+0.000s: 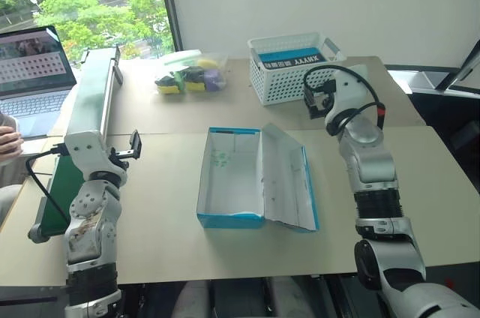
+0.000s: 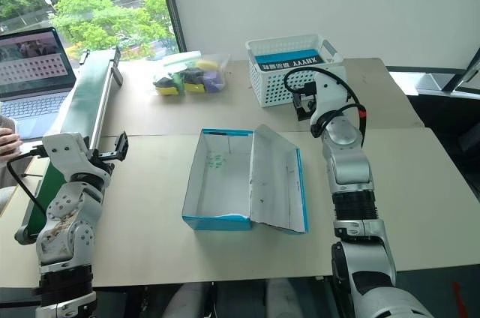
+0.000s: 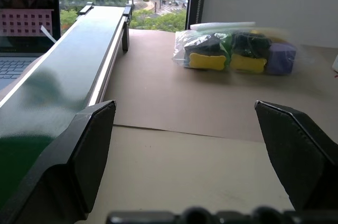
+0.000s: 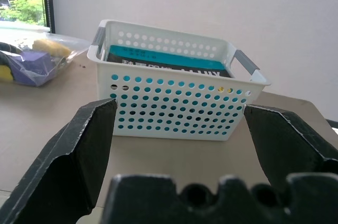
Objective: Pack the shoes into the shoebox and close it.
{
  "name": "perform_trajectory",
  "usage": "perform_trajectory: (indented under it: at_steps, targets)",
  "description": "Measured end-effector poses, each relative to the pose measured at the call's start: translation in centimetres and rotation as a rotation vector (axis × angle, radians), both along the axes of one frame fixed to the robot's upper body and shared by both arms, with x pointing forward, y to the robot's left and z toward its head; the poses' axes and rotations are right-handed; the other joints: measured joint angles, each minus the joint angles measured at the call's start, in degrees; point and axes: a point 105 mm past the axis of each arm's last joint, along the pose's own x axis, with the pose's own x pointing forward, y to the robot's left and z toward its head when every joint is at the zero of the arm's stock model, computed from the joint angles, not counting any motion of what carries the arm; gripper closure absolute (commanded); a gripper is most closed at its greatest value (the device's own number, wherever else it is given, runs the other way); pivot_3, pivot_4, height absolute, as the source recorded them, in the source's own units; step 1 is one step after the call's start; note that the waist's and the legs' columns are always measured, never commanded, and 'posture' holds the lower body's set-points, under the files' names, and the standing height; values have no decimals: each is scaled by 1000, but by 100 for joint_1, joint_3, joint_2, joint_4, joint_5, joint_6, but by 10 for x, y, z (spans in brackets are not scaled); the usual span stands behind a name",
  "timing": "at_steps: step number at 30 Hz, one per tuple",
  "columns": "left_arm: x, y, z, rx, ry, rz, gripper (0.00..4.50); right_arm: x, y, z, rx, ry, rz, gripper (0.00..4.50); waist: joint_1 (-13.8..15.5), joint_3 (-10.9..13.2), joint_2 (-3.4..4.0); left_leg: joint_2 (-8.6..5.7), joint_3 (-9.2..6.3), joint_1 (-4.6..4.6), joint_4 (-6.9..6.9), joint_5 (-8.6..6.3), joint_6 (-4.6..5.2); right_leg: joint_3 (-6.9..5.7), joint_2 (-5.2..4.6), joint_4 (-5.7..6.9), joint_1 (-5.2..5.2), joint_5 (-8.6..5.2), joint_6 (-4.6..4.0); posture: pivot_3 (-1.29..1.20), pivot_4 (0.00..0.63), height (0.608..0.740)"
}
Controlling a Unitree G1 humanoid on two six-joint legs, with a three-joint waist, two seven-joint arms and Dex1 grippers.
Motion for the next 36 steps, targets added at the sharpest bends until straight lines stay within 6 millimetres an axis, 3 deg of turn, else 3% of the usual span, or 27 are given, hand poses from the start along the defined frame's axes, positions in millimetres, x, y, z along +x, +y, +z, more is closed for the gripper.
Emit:
perform_trajectory:
  at_steps: [2, 4, 8, 11, 14, 17, 21, 25, 29, 36]
  targets:
    - [0, -1, 0, 3, 1, -3, 0, 0, 2, 0, 8, 3, 1, 49, 1, 0, 0, 0, 0, 0, 0, 0, 0, 0, 0, 0, 0, 0, 0, 0, 150, 739]
    - [1, -5, -1, 13, 5, -29, 0, -1, 15, -1, 52, 8, 16, 49, -20, 0, 0, 3, 0, 2, 0, 0, 0, 1, 3, 4, -1, 0, 0, 0, 150, 739]
    - [0, -13, 2, 21, -6, -80, 0, -2, 62, 5, 106, 6, 132, 49, -46, 0, 0, 3, 0, 5, 0, 0, 0, 5, 5, 12, -5, 0, -1, 0, 150, 739]
    - [-14, 9, 6, 86, 8, -47, 0, -8, 106, 34, 149, -23, 315, 49, -118, 1, 2, 7, -1, 0, -6, 0, 0, 7, 8, 14, -17, 0, -1, 0, 150, 739]
    - [-32, 32, 12, 118, 27, -16, 0, -41, 164, 65, 144, -46, 641, 49, -137, 2, 4, 13, -13, -1, -15, -1, 0, -9, 8, 18, -12, 0, -2, 0, 150, 739]
    - [-48, 48, 1, 111, 107, 12, 0, -78, 203, 60, 38, 7, 911, 49, -96, 3, 3, 5, -19, 0, -12, -1, 0, -20, -4, -1, -4, -1, -2, 0, 150, 739]
    - [-69, 72, -12, 92, 208, 69, 0, -107, 214, 39, -63, 102, 1104, 49, 2, 3, 0, 2, -20, 6, -4, 0, 0, -29, -9, -1, 3, -3, -5, 0, 150, 739]
    - [-82, 77, -21, 53, 283, 48, 0, -135, 220, -1, -234, 225, 1270, 49, 7, 3, -1, 3, -18, 11, -6, 0, 0, -30, -7, 2, 3, -8, -11, 0, 150, 739]
    - [-84, 71, -26, 27, 310, 6, 0, -136, 221, -20, -332, 242, 1263, 49, -10, 3, -2, 4, -16, 11, -6, 0, 0, -28, -4, 3, 0, -8, -12, 0, 150, 739]
    - [-87, 70, -36, -11, 344, 5, 0, -121, 218, -40, -284, 274, 1191, 49, -4, 2, -5, 5, -16, 9, -8, 0, -1, -26, -4, 3, -3, -8, -12, 0, 150, 739]
